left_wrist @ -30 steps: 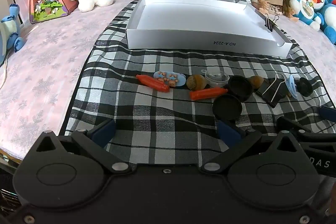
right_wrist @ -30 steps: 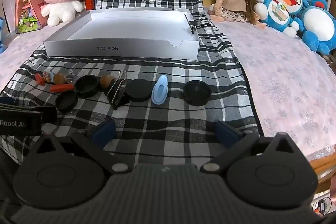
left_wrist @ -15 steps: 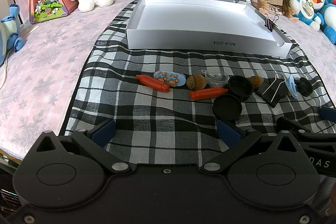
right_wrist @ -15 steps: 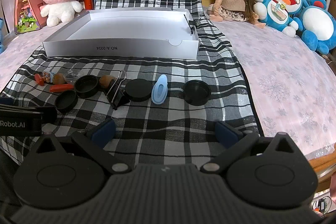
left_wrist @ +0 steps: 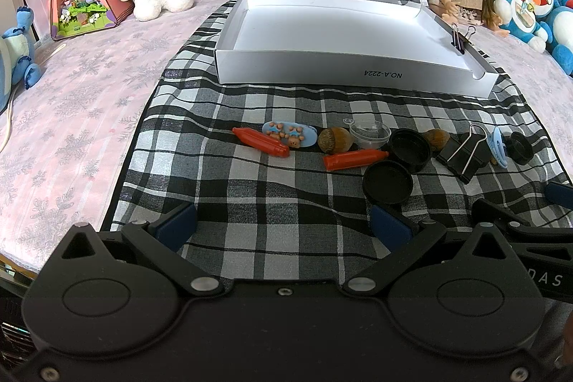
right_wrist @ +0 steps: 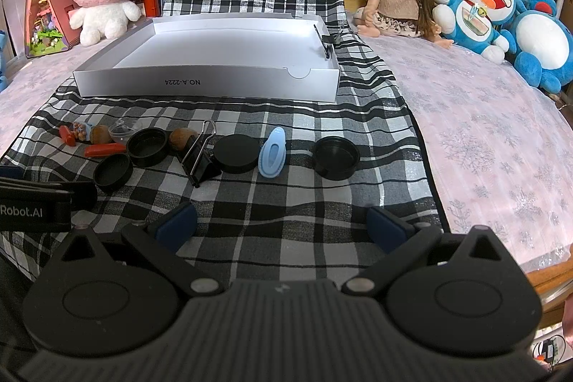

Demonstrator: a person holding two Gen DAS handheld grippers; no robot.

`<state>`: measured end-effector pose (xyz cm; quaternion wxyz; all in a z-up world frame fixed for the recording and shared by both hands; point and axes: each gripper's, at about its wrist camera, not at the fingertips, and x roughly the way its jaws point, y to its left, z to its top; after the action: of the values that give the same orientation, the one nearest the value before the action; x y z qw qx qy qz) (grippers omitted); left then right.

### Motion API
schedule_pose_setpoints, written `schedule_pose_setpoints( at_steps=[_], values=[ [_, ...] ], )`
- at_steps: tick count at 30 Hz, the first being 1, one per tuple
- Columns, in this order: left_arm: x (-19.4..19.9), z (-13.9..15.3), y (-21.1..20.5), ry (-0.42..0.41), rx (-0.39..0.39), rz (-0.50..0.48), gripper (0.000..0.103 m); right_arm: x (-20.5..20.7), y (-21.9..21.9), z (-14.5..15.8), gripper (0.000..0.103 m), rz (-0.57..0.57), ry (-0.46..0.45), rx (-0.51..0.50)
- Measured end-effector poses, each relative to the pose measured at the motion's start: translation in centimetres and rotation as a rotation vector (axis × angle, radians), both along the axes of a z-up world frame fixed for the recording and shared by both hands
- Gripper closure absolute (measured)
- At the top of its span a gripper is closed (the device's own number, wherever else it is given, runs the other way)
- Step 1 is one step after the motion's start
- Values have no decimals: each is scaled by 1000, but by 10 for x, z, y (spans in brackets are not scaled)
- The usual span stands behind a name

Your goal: Organize rigid objects

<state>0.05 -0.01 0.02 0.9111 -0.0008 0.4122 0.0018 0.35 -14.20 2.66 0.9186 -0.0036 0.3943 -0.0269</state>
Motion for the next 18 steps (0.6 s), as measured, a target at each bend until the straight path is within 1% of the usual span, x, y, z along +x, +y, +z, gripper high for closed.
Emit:
schedule_pose_setpoints(
  at_steps=[18],
  values=[
    [0,0,0,0,0,1,0,-1,0,-1,0,0,-4,-1]
  ],
)
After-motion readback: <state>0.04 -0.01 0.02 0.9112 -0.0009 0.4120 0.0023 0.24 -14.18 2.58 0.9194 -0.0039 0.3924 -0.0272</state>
